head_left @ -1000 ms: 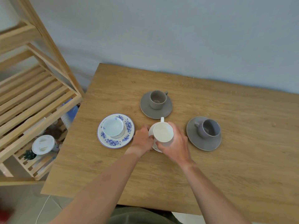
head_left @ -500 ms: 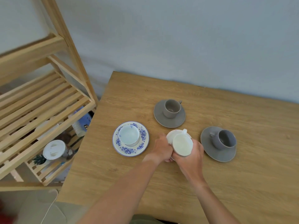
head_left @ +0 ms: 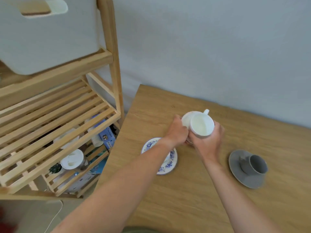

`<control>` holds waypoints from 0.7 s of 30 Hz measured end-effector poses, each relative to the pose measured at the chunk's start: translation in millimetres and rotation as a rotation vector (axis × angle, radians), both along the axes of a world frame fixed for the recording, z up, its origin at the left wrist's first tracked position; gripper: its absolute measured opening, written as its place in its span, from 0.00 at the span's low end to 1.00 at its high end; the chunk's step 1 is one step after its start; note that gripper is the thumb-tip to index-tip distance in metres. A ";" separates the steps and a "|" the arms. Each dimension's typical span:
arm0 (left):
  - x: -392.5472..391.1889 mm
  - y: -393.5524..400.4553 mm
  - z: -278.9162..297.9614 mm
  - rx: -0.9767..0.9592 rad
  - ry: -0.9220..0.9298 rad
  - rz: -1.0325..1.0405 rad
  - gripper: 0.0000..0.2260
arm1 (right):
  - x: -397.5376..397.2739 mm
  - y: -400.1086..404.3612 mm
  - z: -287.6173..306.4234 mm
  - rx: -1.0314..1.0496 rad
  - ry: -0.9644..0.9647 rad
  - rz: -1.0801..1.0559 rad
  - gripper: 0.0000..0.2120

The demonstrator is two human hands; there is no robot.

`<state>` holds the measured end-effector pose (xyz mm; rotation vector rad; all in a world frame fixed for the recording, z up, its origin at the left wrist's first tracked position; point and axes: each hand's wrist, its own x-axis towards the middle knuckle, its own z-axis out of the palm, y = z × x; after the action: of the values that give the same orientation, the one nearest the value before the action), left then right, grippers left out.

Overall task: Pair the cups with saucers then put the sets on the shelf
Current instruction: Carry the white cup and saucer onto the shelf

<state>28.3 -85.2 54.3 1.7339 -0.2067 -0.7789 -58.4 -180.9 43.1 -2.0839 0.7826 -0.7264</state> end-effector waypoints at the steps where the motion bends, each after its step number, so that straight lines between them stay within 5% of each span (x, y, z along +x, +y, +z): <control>1: 12.3 12.0 1.7 -0.006 -0.002 0.017 0.13 | 15.6 7.5 0.1 0.000 0.010 0.025 0.40; 7: 68.4 102.6 -6.4 -0.006 -0.034 0.229 0.12 | 92.2 85.0 -4.1 0.007 0.064 0.207 0.35; 21: 113.6 344.7 -75.5 0.192 0.065 0.753 0.12 | 194.8 299.8 -61.5 0.145 0.354 0.818 0.44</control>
<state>141.9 259.6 -21.2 1.7725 0.5575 -0.2977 136.4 118.9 -18.4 -2.1602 0.0968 0.1435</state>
